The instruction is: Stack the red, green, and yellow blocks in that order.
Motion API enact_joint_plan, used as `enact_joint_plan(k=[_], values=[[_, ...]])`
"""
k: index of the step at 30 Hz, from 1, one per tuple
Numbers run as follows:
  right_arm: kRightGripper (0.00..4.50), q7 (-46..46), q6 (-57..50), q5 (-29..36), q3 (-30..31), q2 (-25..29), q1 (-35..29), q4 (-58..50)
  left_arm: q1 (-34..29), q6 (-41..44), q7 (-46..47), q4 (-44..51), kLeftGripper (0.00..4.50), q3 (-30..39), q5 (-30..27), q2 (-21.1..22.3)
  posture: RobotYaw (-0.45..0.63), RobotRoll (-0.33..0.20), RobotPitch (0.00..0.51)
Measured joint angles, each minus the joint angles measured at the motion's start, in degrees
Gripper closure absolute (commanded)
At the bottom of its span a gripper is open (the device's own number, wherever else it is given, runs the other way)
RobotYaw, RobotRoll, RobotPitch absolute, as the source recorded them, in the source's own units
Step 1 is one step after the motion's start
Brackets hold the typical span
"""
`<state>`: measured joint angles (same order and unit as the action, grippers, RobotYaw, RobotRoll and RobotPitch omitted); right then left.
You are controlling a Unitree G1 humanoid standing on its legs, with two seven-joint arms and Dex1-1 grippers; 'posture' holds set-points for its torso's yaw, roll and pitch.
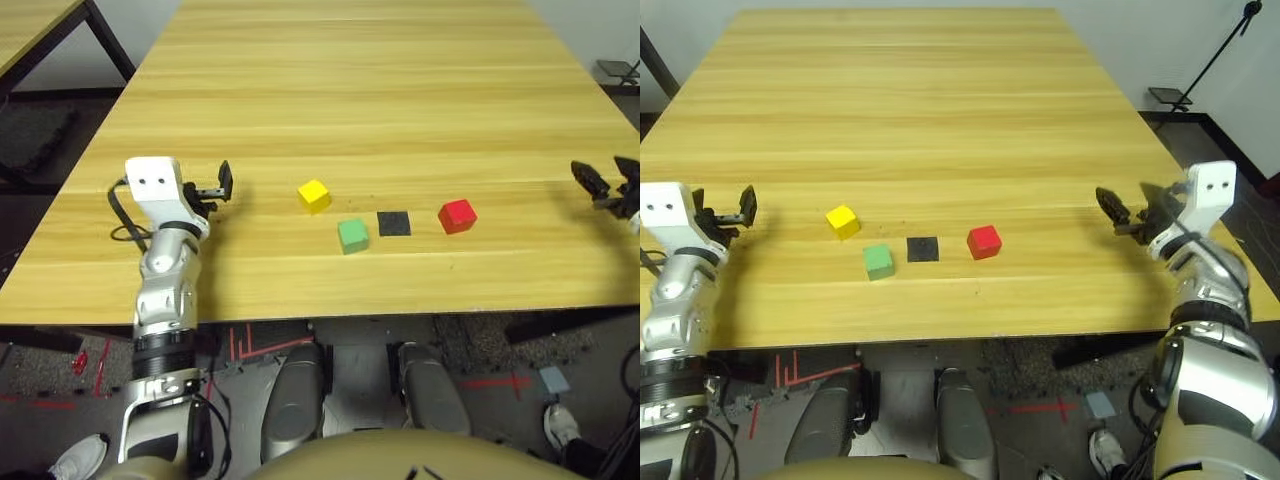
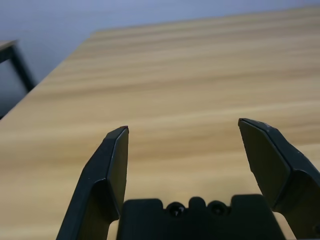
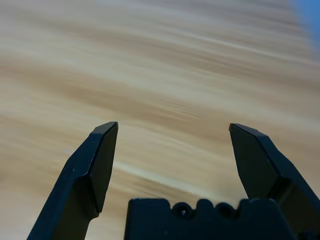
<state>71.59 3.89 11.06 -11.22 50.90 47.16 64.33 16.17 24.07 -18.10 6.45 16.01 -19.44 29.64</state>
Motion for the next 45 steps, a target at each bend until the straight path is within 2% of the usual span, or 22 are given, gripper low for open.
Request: enact_joint_plan(k=[2,3,6,7,11,16,20,23,34,37,42,43,45], values=[[0.0,13.78,-4.51,-2.02,8.67,2.04,1.1,-6.02,2.45,7.73,-5.1,5.5,0.02,-1.98,-3.15,5.66,0.22,-0.138,0.097],[0.0,16.84,-5.86,-1.88,11.95,2.24,1.13,-8.5,3.65,10.04,-6.33,7.22,0.02,-2.54,-4.34,6.54,0.22,-0.141,0.097],[0.0,20.32,-9.05,2.08,27.08,3.94,1.07,-18.4,6.51,18.9,-11.08,11.44,0.02,-5.36,-9.4,9.6,0.25,-0.16,0.103],[0.0,20.51,-8.97,3.17,30.25,4.37,1.47,-19.62,6.46,20.79,-12.56,11.99,0.02,-6.39,-10.22,10.81,0.26,-0.164,0.102],[0.0,20.6,-2.73,3.42,42.52,2.58,7.86,-16.99,6.91,25.58,-17.6,12.85,0.02,-11.75,-10.77,14.05,0.3,-0.18,0.102],[0.0,20.6,6.85,0.32,50.41,-3.71,15.88,-7.46,9.05,27.36,-18.75,14.96,0.02,-14.97,-10.72,13.64,0.36,-0.201,0.101],[0.0,20.59,12.44,-2.97,52.61,-8.86,20.89,-1.71,10.23,28.88,-17.6,17.26,0.02,-15.99,-10.65,12.53,0.4,-0.215,0.111],[0.0,20.58,14.9,-4.27,53.63,-10.72,22.44,0.61,10.27,29.78,-16.52,18.1,0.02,-16.12,-10.51,11.95,0.42,-0.222,0.114],[0.0,20.59,20.12,-7.79,57.81,-14.7,22.97,3.18,7.14,34.18,-11.29,25.11,0.02,-15.34,-10.79,8.85,0.49,-0.24,0.14],[0.57,20.6,22.03,-9.56,56.84,-16.11,22.93,3.61,6.11,34.94,-10.28,26.46,0.0,-14.74,-10.89,8.23,0.49,-0.245,0.148],[2.3,20.56,19.88,-12.7,52.1,-16.84,22.81,3.92,5.61,35.93,-8.92,27.2,0.0,-14.59,-10.9,6.98,0.48,-0.252,0.152],[2.46,20.57,18.78,-13.24,50.96,-16.83,22.8,3.46,5.61,35.95,-8.75,27.2,0.0,-14.53,-10.89,6.87,0.47,-0.252,0.151],[2.46,20.59,16.85,-13.27,49.67,-16.8,22.69,2.03,5.66,35.97,-8.48,27.2,0.0,-14.53,-10.88,6.54,0.47,-0.254,0.153]])
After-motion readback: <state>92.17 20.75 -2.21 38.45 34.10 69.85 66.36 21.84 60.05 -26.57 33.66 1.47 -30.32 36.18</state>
